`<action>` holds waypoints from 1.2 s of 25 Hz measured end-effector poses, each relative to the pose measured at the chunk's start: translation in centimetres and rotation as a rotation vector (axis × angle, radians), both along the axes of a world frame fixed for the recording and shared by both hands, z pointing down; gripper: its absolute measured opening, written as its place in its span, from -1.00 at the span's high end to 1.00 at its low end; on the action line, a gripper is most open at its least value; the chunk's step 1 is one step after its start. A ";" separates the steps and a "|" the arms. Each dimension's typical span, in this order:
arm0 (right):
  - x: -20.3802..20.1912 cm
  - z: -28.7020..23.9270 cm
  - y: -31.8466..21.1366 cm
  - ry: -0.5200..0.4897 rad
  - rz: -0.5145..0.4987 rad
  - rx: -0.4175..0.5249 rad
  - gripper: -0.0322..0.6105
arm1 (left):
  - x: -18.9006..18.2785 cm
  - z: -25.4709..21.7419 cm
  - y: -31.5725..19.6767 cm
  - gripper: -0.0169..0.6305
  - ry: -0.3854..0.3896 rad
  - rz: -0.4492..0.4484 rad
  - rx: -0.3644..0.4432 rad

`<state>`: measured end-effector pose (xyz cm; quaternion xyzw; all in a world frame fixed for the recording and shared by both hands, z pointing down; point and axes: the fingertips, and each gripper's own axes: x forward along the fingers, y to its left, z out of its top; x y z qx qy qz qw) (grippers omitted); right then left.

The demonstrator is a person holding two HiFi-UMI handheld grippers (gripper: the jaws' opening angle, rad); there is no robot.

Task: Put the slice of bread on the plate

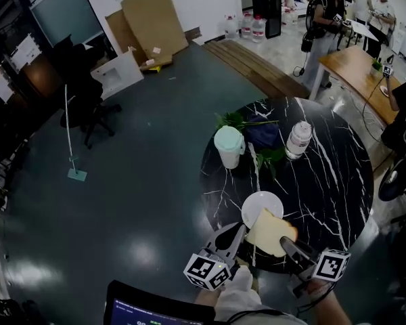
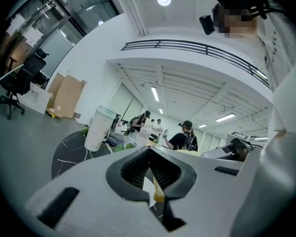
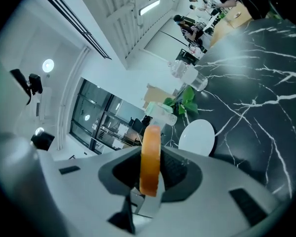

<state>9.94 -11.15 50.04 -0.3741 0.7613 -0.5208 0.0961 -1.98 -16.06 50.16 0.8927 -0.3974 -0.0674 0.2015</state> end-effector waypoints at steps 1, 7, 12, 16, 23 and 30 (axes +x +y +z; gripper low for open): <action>0.0 0.3 -0.4 0.004 0.003 -0.006 0.62 | -0.1 0.4 -0.3 0.92 -0.002 0.000 -0.010; -0.2 2.1 -3.3 -0.012 0.011 -0.035 0.62 | -1.1 2.1 -2.2 0.92 -0.015 -0.007 -0.043; -0.9 4.3 -5.9 -0.032 0.004 -0.055 0.62 | -1.0 3.2 -3.5 0.92 -0.016 -0.005 -0.056; -1.5 6.2 -7.5 -0.044 -0.001 -0.090 0.62 | -0.8 4.0 -4.2 0.92 -0.022 -0.011 -0.059; -1.8 8.3 -8.9 -0.090 0.007 -0.131 0.62 | -0.9 4.8 -5.5 0.92 -0.012 -0.052 -0.065; -0.7 10.7 -8.9 -0.052 0.052 -0.209 0.61 | -0.4 5.1 -5.9 0.92 -0.008 -0.061 -0.054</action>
